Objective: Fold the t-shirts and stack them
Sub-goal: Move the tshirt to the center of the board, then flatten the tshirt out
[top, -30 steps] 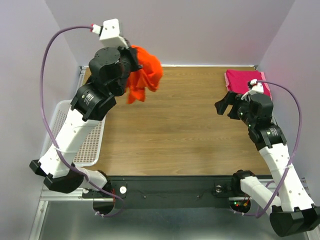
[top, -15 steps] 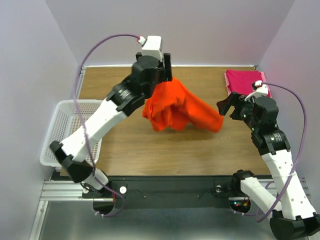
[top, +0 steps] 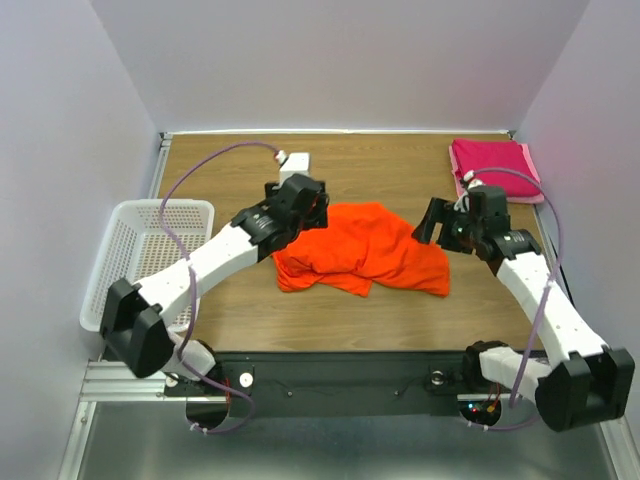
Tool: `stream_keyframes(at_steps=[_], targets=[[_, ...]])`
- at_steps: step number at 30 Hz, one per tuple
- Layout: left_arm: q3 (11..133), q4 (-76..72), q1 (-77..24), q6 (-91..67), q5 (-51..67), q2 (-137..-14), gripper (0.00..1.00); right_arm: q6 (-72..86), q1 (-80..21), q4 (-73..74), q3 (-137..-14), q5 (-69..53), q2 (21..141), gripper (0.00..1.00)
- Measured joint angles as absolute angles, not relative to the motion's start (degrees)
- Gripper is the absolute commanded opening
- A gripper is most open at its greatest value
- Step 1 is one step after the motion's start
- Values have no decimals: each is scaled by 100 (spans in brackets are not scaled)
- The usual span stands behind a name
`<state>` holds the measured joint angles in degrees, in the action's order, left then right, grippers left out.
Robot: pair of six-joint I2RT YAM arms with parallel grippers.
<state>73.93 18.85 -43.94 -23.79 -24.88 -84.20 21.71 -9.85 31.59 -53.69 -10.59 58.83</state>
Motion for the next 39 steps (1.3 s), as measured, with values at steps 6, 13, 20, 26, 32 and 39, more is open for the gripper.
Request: stream_keyframes(at_steps=[6, 13, 20, 26, 32, 39], targets=[[5581, 1975, -4119, -3245, -2432, -7236, 84, 2401, -985, 3524, -4663, -1131, 6654, 78], [4427, 2014, -4038, -3795, -2078, -7022, 84, 2814, -985, 3706, -4265, -873, 6908, 78], [4283, 1752, -4038, -3870, -1905, -7446, 84, 3173, -982, 3754, -4224, 19, 6910, 79], [4257, 1522, -4038, -3800, -1809, -7968, 78, 3308, -985, 3695, -4163, 283, 7301, 76], [4252, 1299, -4038, -3710, -1785, -8169, 50, 3389, -985, 3551, -4010, 272, 7454, 55], [4187, 1127, -3909, -3555, -1916, -8239, 0, 3465, -982, 3310, -3854, 215, 7609, 1]])
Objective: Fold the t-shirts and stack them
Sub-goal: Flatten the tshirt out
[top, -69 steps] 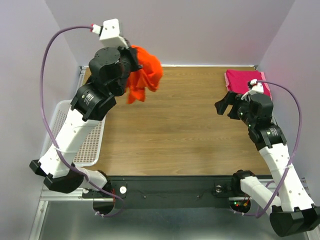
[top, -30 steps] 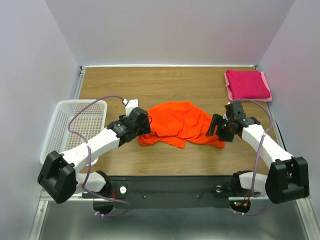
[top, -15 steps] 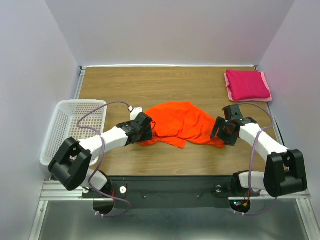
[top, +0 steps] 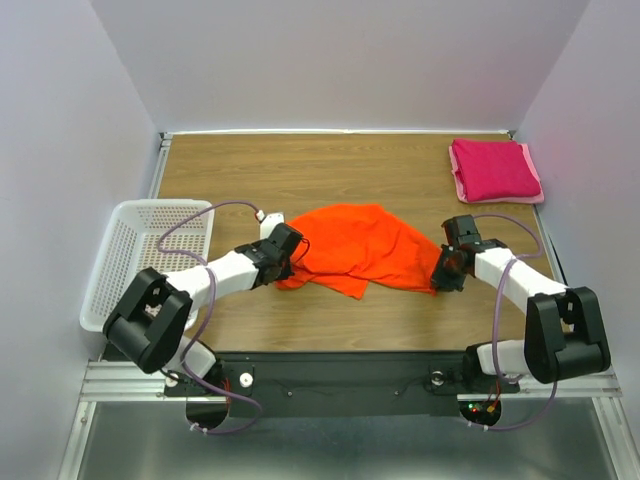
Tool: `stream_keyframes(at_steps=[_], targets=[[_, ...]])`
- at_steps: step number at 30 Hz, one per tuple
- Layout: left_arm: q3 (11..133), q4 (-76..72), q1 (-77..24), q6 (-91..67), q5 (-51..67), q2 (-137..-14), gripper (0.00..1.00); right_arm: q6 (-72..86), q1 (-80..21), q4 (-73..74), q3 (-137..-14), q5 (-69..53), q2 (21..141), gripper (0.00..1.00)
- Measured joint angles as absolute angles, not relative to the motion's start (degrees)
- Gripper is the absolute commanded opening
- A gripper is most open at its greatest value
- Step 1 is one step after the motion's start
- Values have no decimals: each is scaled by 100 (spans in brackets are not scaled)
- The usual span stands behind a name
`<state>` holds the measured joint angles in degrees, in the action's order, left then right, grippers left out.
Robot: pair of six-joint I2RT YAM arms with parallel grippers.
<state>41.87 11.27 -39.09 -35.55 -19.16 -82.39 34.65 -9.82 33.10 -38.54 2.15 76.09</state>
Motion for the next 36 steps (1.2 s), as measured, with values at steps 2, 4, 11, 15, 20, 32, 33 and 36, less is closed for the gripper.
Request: stream_keyframes(at_steps=[2, 4, 11, 15, 20, 32, 33, 36], targets=[[4185, 1118, -3754, -3468, -1966, -8230, 0, 3472, -980, 3297, -3850, 246, 7603, 1], [4191, 1160, -3542, -3352, -2099, -8134, 0, 3470, -982, 3332, -3865, 296, 7518, 1], [5048, 1758, -3148, -2482, -3017, -6820, 0, 3284, -985, 3981, -5415, 1192, 6582, 1], [6090, 1557, -3135, -1693, -3341, -6191, 0, 2978, -987, 3935, -6799, 1791, 6213, 1], [7223, 1402, -3144, -1050, -3382, -6101, 0, 2571, -1041, 3905, -7874, 2150, 6152, 1], [8482, 1511, -3140, -397, -3052, -6361, 0, 1831, -1063, 3935, -9094, 2200, 6305, 1], [8514, 1500, -3138, -375, -3074, -6423, 0, 1806, -1063, 3924, -9126, 2209, 6364, 1], [8580, 1479, -3135, -318, -3138, -6683, 0, 1686, -1061, 3905, -9157, 2285, 6567, 1]])
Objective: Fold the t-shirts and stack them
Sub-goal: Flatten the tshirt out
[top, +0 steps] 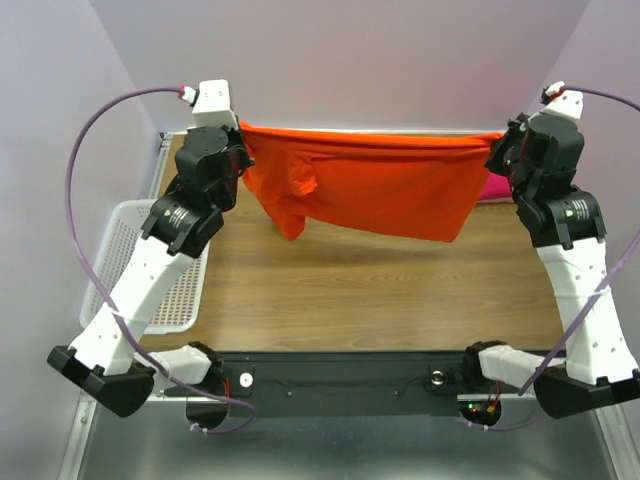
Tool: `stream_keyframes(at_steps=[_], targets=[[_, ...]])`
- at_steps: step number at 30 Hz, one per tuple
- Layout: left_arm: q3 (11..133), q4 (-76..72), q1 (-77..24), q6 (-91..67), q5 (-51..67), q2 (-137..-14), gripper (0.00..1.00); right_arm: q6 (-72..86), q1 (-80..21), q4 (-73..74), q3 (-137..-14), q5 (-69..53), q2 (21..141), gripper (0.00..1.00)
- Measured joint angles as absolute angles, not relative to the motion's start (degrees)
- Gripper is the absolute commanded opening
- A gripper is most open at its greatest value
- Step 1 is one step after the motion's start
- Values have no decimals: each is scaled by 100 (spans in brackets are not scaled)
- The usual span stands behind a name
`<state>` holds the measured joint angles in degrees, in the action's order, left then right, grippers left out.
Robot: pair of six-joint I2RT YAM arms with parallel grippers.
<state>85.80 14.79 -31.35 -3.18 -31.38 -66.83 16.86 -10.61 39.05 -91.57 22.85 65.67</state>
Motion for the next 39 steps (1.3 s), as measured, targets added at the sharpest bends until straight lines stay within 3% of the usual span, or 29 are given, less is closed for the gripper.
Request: stream_keyframes(at_steps=[5, 14, 19, 26, 39], targets=[[8573, 1667, -3133, -353, -3065, -6740, 0, 1538, -1059, 3903, -9054, 2364, 6486, 1], [8049, 1977, -3157, -602, -1885, -4812, 0, 1365, -1103, 3854, -8694, 2095, 4779, 1], [8232, 2176, -3179, -589, -1503, -4578, 0, 1253, -1109, 3800, -8925, 1970, 4447, 1], [8523, 2379, -3127, -543, -2036, -5830, 0, 1083, -1092, 3756, -8986, 2163, 5317, 1], [8342, 2193, -2412, -659, -2320, -10326, 11, 1094, -1044, 3120, -7596, 2504, 8313, 1]])
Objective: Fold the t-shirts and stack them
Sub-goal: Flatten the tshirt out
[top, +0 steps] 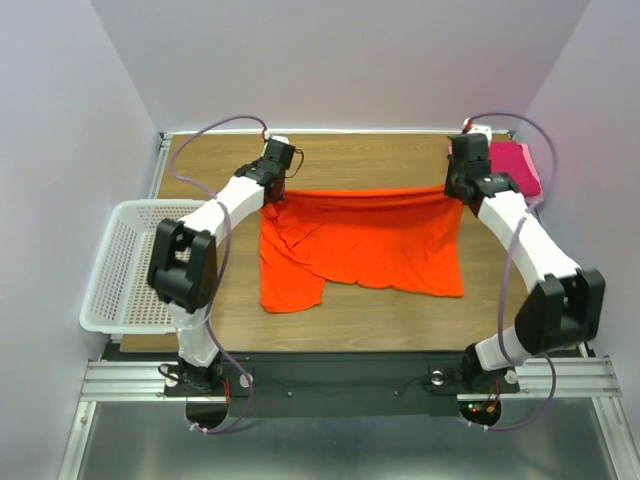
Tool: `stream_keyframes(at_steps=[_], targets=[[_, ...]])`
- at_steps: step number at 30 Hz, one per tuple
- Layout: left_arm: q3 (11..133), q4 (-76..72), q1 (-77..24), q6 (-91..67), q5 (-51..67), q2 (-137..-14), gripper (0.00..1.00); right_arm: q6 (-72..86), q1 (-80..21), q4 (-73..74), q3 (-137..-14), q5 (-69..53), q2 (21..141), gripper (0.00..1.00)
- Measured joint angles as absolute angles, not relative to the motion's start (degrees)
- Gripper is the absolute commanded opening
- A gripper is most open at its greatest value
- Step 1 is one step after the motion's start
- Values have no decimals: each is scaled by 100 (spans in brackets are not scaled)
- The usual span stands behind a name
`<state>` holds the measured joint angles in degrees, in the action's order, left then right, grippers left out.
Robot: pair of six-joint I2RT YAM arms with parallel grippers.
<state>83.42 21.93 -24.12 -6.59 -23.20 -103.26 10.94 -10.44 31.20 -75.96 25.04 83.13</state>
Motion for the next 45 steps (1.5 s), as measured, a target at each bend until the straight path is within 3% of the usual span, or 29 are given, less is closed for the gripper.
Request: stream_keyframes(at_steps=[3, 7, 10, 12, 15, 17, 21, 28, 36, 45], targets=[[8586, 2163, -2340, -648, -2318, -10971, 14, 1094, -1031, 2867, -7507, 2519, 9017, 1], [9118, 2080, -2237, -659, -2353, -11528, 30, 1138, -967, 2576, -7725, 2545, 9922, 1], [9644, 1944, -2115, -694, -2364, -11754, 46, 1192, -908, 2497, -8235, 2571, 10621, 11], [9972, 1826, -2038, -696, -2373, -11883, 64, 1243, -895, 2421, -8604, 2593, 10978, 18], [10361, 1520, -1911, -738, -2392, -12001, 77, 1446, -867, 2335, -9120, 2687, 11386, 50], [10407, 1345, -1850, -805, -2399, -11992, 79, 1625, -851, 2311, -9249, 2818, 11428, 65], [10189, 1072, -1780, -978, -2355, -11863, 80, 1968, -788, 2239, -9356, 3052, 11316, 85], [8029, 1024, -1881, -1496, -1949, -9950, 81, 2121, -711, 2272, -8412, 2436, 10141, 88], [5443, 1533, -2285, -2493, -1579, -7153, 79, 2722, -714, 2687, -5975, 1476, 8064, 85], [4204, 2263, -2617, -3057, -1315, -7070, 73, 3183, -585, 3374, -4744, 1466, 7277, 78]])
